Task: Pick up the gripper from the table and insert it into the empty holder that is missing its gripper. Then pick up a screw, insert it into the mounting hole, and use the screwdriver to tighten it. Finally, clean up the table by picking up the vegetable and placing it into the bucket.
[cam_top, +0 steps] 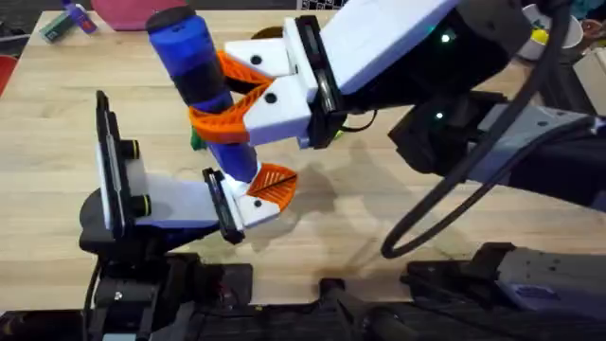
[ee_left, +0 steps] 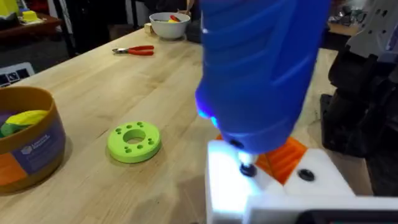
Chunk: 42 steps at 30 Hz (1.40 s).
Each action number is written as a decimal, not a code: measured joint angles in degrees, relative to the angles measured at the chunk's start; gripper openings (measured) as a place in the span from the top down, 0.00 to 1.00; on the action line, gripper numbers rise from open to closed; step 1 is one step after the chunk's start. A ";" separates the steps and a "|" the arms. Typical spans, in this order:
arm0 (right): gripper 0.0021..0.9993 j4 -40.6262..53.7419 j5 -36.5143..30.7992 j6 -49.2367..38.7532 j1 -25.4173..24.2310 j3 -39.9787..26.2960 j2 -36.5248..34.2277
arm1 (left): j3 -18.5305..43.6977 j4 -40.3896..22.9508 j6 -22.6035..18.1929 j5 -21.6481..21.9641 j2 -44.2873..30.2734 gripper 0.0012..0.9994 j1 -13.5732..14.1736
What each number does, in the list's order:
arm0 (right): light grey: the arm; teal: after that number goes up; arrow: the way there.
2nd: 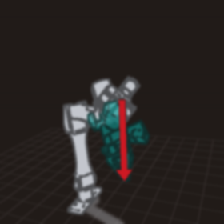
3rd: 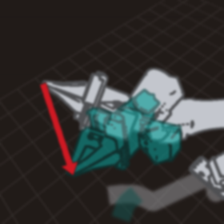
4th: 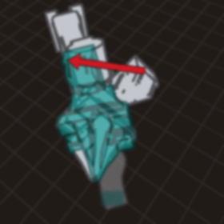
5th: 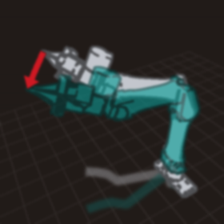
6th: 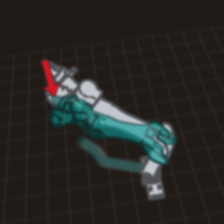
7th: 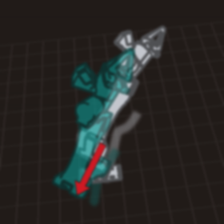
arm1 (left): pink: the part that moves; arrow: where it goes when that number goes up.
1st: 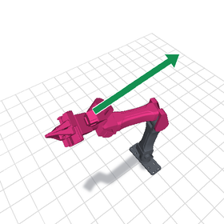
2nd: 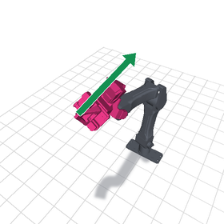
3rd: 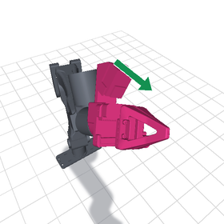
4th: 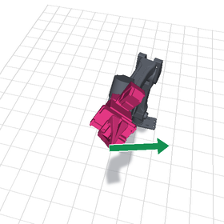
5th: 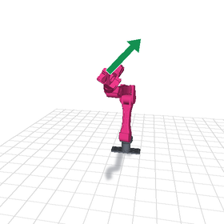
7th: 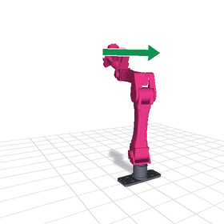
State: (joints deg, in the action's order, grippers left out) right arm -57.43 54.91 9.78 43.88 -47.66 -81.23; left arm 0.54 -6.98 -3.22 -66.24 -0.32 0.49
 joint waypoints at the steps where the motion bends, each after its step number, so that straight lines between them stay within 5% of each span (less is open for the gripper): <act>1: 0.98 0.00 0.03 -0.02 0.00 0.00 -0.02 | 0.00 0.00 0.00 0.00 0.00 0.99 0.00; 16: 0.98 2.54 3.29 -1.85 -0.02 -1.99 0.00 | 0.00 0.04 -0.06 -0.02 0.02 0.99 0.00; 27: 0.98 20.28 3.92 -8.61 -0.35 -18.06 3.46 | 0.02 0.00 -0.20 0.00 0.02 0.99 0.00; 36: 0.98 22.76 4.04 -10.32 -0.75 -19.71 4.35 | 0.02 0.00 -0.20 0.00 0.02 0.99 0.00; 42: 0.98 45.14 -0.69 -13.20 -5.66 -21.33 5.16 | 0.02 0.00 -0.20 0.00 0.02 0.99 0.00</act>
State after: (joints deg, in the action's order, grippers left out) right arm -12.29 54.22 -3.42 38.22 -68.99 -76.07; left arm 0.56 -6.98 -3.42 -66.24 -0.30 0.49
